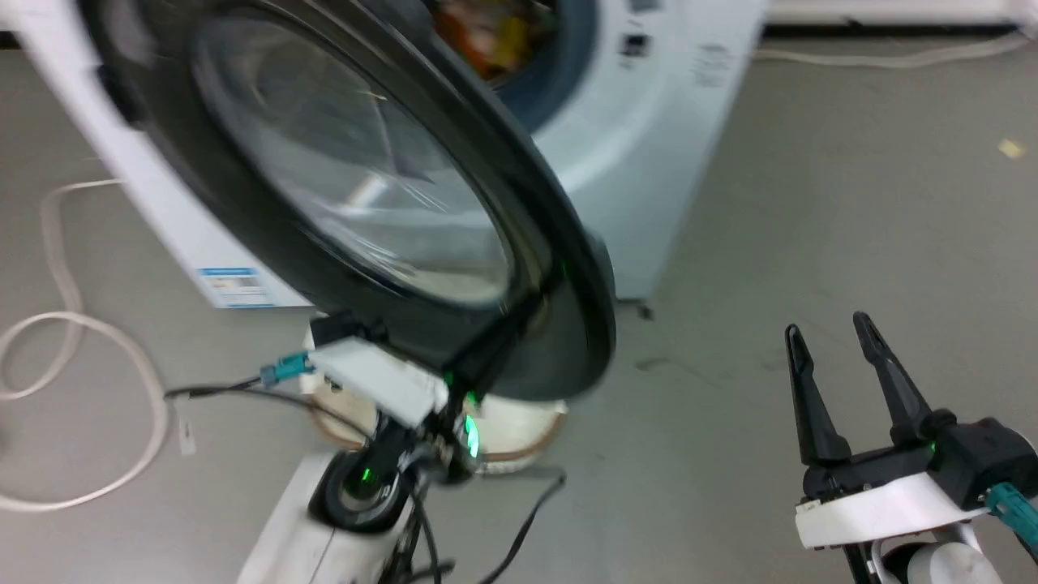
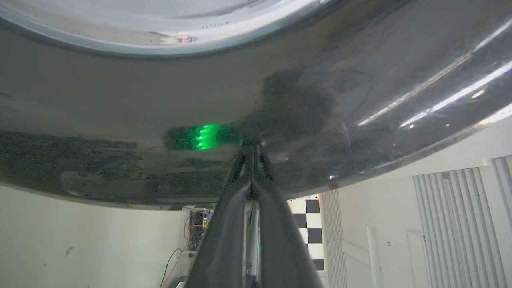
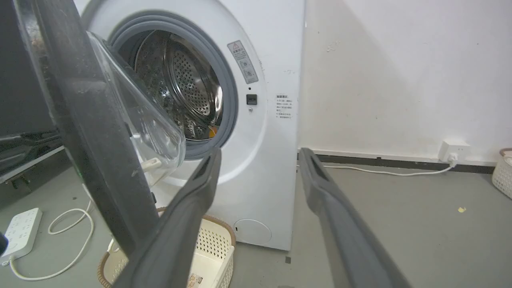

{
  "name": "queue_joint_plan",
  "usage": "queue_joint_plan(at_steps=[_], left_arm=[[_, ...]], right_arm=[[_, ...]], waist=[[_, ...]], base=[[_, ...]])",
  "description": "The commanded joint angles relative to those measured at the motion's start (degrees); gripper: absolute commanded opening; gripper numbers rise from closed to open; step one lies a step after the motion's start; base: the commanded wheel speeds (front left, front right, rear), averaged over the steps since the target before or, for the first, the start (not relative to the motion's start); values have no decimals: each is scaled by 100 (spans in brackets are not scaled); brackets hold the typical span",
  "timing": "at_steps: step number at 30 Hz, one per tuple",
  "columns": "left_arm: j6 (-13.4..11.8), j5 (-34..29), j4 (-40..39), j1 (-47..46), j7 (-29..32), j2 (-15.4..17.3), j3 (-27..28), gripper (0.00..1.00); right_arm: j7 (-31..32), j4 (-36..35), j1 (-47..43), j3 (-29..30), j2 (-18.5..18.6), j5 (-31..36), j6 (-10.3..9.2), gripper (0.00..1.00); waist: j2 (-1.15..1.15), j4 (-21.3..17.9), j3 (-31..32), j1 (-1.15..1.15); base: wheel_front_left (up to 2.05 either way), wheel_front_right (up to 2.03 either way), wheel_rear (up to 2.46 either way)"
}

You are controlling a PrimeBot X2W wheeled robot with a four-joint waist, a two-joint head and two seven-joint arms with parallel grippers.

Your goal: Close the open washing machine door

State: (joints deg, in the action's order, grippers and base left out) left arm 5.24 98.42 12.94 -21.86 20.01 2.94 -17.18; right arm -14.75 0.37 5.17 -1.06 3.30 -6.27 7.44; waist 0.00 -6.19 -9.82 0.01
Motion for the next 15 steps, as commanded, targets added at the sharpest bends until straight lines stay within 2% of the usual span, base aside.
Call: queue_joint_plan(at_steps=[1,9,15], left_arm=[[42,88,157,-277,-266,-5,-86,0],[192,472,1368,-1665,-1793,-6,-309,0],[222,670,1809,-2327,-2260,-6,-402,0]], right_arm=[[-25,-22,102,5,-6,-58,5,100],[-25,21,201,42,-34,-188,5,100],[-25,41,228,63,-40,-266,5,100]], waist=[[0,-627,-457,-1],[0,-1309,-814,-1],[0,-1357,-832,-1]], base=[[0,0,0],[0,0,0],[0,0,0]])
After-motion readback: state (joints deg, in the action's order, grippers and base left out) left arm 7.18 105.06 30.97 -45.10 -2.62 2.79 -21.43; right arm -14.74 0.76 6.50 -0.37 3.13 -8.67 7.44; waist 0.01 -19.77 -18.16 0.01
